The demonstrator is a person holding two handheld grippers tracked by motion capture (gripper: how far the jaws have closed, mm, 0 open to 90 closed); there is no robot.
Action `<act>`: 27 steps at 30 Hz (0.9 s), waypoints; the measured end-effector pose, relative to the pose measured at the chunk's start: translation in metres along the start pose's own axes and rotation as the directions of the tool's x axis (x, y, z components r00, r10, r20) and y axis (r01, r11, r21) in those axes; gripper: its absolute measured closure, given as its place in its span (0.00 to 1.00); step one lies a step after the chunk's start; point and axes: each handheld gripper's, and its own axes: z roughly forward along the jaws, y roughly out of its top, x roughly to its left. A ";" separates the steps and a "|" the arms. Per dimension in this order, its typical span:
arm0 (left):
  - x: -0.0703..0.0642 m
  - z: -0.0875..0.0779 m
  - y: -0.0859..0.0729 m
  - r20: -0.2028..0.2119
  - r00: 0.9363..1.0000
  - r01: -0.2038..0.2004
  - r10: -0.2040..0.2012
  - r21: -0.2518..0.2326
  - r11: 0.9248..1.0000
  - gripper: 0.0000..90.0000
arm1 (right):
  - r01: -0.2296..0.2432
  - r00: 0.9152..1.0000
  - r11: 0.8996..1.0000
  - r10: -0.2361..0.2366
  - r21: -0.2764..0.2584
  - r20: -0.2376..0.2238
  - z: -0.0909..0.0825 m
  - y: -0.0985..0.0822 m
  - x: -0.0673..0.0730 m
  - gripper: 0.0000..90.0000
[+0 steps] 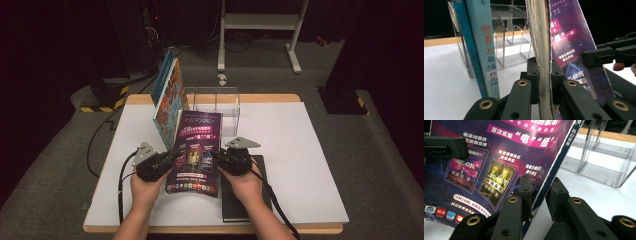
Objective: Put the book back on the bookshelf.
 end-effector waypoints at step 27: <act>0.000 0.008 -0.004 -0.032 0.999 -0.015 0.013 -0.051 0.999 0.92 | 0.046 0.997 0.996 -0.041 -0.076 0.071 0.008 0.010 0.003 0.86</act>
